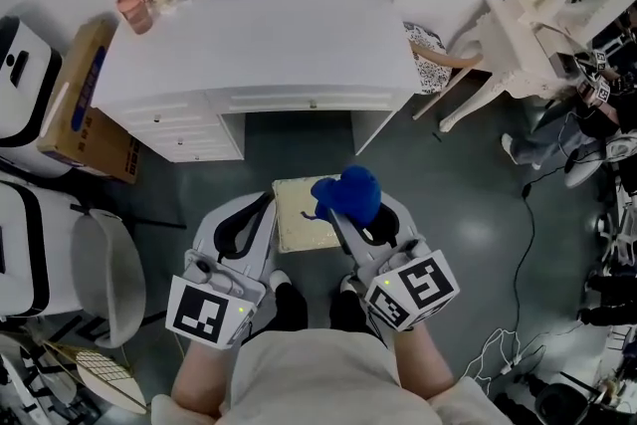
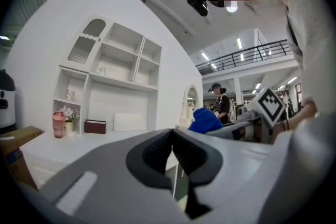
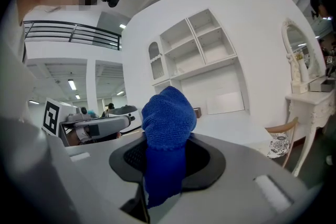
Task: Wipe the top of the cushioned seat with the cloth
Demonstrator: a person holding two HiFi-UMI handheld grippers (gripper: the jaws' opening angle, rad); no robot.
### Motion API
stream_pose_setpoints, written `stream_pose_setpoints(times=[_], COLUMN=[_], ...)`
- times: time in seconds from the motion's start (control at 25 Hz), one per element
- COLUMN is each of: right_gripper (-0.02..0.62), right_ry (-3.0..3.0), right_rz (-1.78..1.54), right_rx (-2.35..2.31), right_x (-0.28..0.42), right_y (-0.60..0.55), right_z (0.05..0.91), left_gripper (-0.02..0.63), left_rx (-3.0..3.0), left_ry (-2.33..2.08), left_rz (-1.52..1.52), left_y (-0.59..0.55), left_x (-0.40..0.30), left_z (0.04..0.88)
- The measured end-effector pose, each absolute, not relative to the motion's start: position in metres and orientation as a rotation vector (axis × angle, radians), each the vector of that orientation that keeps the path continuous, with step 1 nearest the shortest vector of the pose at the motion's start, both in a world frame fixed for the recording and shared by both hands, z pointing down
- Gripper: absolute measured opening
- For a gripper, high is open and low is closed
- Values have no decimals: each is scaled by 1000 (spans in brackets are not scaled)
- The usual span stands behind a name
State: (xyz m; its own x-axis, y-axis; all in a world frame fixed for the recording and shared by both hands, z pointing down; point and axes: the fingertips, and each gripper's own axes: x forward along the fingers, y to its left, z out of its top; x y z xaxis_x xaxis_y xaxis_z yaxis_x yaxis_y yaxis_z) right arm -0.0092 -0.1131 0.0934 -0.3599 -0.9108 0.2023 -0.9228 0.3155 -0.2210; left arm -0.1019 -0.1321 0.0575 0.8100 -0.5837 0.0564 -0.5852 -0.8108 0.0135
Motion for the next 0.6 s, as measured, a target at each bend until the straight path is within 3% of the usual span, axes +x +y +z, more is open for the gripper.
stream_pose_setpoints(times=[0.6], right_gripper=[138], right_ry=[-2349], right_rz=[576], right_rx=[1851], right_x=[-17], right_y=[-151], right_z=[154], left_gripper=[0], left_rx=[2911], left_ry=[-753], left_rz=[223], left_y=[-166], left_x=[-114], left_z=[121])
